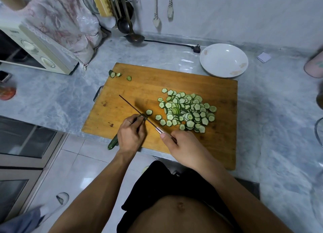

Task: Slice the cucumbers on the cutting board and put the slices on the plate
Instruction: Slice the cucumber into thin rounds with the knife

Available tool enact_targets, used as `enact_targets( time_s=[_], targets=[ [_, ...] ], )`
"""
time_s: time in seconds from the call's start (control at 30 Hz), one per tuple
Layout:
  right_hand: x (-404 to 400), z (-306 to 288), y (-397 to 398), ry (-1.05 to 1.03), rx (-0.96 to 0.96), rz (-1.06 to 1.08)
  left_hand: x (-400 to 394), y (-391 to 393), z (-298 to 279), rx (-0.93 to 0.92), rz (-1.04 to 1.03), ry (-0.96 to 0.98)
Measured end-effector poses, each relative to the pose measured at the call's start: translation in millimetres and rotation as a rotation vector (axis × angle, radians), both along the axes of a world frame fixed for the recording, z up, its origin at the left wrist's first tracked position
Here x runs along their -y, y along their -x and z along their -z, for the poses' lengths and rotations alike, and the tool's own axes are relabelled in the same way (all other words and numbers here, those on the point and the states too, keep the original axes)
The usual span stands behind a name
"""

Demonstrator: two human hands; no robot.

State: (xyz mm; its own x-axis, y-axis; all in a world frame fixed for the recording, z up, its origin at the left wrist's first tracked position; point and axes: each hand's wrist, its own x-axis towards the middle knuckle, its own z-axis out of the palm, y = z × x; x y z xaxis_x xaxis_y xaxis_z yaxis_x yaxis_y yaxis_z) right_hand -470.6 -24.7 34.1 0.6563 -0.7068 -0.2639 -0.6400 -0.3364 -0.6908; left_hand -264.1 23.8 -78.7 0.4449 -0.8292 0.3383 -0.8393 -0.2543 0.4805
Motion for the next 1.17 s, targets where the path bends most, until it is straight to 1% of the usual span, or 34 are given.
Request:
enact_targets(
  time_s=[0.3, 0.5, 0.63, 0.83, 1.07, 1.17],
  targets=[
    [11, 3, -10, -0.155, -0.079, 0.004, 1, -3, 4, 0.01, 0.03, 0.019],
    [13, 11, -30, -0.144, -0.11, 0.002, 1, -2, 5, 0.03, 0.047, 0.033],
    [10, 11, -35, -0.144, -0.088, 0.017, 1, -2, 3, 0.008, 0.036, 0.012],
    [11, 21, -32, -0.122, -0.025, 0.072, 0, -5, 2, -0.031, 0.035, -0.008],
    [24, 25, -11, -0.104, 0.003, 0.165, -5, -7, 3, 0.024, 0.081, -0.011],
    [24, 22, -8, -0.106, 0.006, 0.142, -4, -5, 3, 0.029, 0.083, -0.022]
  ],
)
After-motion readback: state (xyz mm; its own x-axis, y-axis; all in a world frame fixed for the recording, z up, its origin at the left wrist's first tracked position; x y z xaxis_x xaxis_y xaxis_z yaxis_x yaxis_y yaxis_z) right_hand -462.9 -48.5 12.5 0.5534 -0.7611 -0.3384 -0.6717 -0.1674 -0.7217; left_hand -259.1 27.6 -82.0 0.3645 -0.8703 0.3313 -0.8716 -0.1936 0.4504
